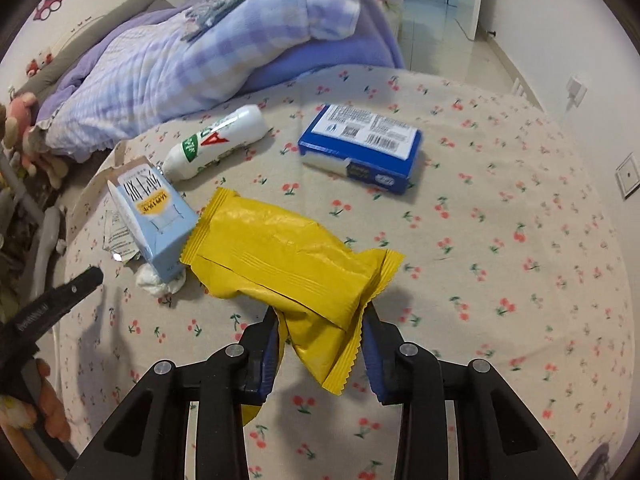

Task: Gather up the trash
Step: 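Grasp the blue milk carton with the left tool and lift it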

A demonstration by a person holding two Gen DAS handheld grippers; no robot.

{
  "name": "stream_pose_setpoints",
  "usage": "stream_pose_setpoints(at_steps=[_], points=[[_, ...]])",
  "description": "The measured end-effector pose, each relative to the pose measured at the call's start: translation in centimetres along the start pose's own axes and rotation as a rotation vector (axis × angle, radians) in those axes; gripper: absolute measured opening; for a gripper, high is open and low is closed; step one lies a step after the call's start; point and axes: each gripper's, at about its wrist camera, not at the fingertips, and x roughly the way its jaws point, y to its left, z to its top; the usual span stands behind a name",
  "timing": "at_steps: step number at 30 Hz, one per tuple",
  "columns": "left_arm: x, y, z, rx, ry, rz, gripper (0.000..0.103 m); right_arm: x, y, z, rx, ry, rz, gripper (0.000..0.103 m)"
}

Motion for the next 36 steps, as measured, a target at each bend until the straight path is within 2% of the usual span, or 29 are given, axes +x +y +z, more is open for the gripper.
stream_pose_setpoints(at_steps=[2,6,12,17,21,25,26,27,31,36], points=[[-0.7,-1.4,0.6,0.021,-0.029,0.009,0.078,-0.8,-0.7,0.0,0.007,-0.015,-0.004,0.037],[-0.7,-4.8,1.7,0.043,-0.016,0.036,0.078,-1.7,-2.1,0.0,0.048,-0.014,-0.005,0.037],[2.9,-10.0,2.4,0.065,0.054,0.112,0.078,-2.2,-4.4,-0.3,0.094,-0.004,0.000,0.037],[6.7,-11.4,2.0,0.057,0.130,0.220,0.078,-2.9,-6.7,-0.8,0.122,-0.006,0.001,0.037],[7.5,-11.8,2.0,0.040,0.114,0.249,0.076,-2.9,-7.6,-1.1,0.126,0.000,0.003,0.037],[6.8,-12.1,1.7,0.078,0.104,0.228,0.067,-2.9,-8.0,-1.3,0.127,0.005,0.008,0.037],[6.5,-12.2,1.6,0.089,0.098,0.214,0.049,-3.0,-8.0,-1.3,0.127,0.003,0.010,0.037],[5.5,-12.2,1.7,0.095,0.072,0.170,0.043,-3.2,-7.9,-1.3,0.127,-0.001,0.015,0.037],[3.7,-12.2,1.5,0.132,0.085,0.162,0.042,-4.0,-7.3,-1.3,0.119,-0.018,0.024,0.037],[1.4,-10.5,0.9,0.118,0.074,0.127,0.041,-5.1,-6.6,-1.6,0.121,-0.031,0.040,0.037]])
